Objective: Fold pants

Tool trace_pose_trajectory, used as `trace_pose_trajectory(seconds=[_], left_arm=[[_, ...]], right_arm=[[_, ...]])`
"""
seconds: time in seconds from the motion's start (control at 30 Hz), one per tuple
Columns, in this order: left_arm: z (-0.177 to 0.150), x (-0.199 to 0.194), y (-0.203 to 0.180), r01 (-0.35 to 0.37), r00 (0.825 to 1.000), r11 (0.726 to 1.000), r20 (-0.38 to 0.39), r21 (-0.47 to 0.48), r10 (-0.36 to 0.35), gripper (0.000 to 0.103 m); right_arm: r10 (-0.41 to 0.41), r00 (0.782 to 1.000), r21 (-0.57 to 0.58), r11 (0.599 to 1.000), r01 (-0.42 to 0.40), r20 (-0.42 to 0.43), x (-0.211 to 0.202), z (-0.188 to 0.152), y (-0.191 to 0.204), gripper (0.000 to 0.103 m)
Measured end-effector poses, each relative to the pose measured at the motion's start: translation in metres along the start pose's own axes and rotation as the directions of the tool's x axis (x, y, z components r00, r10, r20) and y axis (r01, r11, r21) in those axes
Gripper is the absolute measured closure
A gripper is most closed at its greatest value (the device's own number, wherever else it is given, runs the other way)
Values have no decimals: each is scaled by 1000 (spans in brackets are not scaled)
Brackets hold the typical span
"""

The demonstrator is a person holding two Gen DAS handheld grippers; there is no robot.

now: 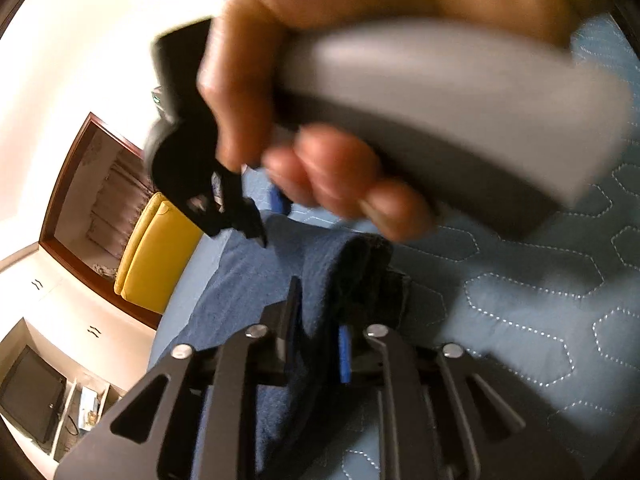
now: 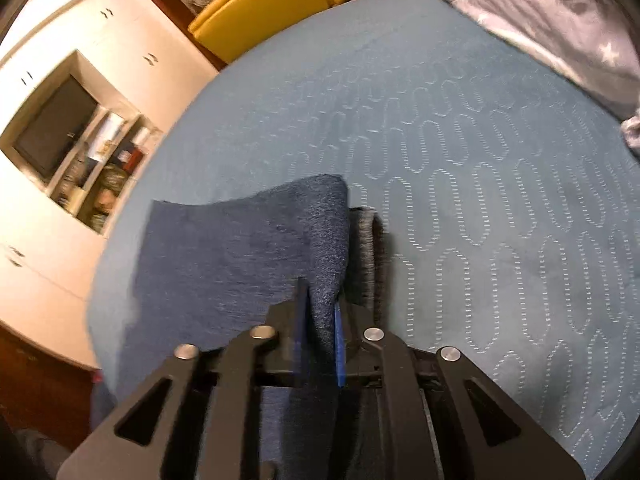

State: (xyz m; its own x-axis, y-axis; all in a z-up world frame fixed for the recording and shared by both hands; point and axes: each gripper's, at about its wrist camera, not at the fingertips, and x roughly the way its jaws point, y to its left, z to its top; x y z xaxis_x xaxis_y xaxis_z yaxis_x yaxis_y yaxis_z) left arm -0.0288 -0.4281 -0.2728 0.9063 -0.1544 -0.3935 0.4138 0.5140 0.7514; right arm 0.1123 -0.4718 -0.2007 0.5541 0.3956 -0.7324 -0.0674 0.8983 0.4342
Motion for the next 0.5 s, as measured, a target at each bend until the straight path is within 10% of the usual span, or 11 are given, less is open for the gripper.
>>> trace_pose_trajectory(seconds=[0.13, 0.33, 0.43, 0.5], left_arm=[[-4, -16, 31, 41, 999, 990, 32, -135, -37, 32], [-34, -65, 100, 207, 977, 930, 117, -304, -179, 30], [-57, -46, 165, 320, 943, 782, 98, -535, -318, 31], [-68, -5, 204, 375, 890, 627, 77, -683, -449, 43]], right_arm=[[-26, 999, 18, 1000, 25, 35, -4, -4, 0, 69], [-122, 982, 45, 992, 116, 143, -49, -3, 2, 59], [-221, 950, 26, 975, 221, 219, -75, -19, 18, 38], [-280, 929, 31, 959, 281, 240, -83, -37, 33, 26]])
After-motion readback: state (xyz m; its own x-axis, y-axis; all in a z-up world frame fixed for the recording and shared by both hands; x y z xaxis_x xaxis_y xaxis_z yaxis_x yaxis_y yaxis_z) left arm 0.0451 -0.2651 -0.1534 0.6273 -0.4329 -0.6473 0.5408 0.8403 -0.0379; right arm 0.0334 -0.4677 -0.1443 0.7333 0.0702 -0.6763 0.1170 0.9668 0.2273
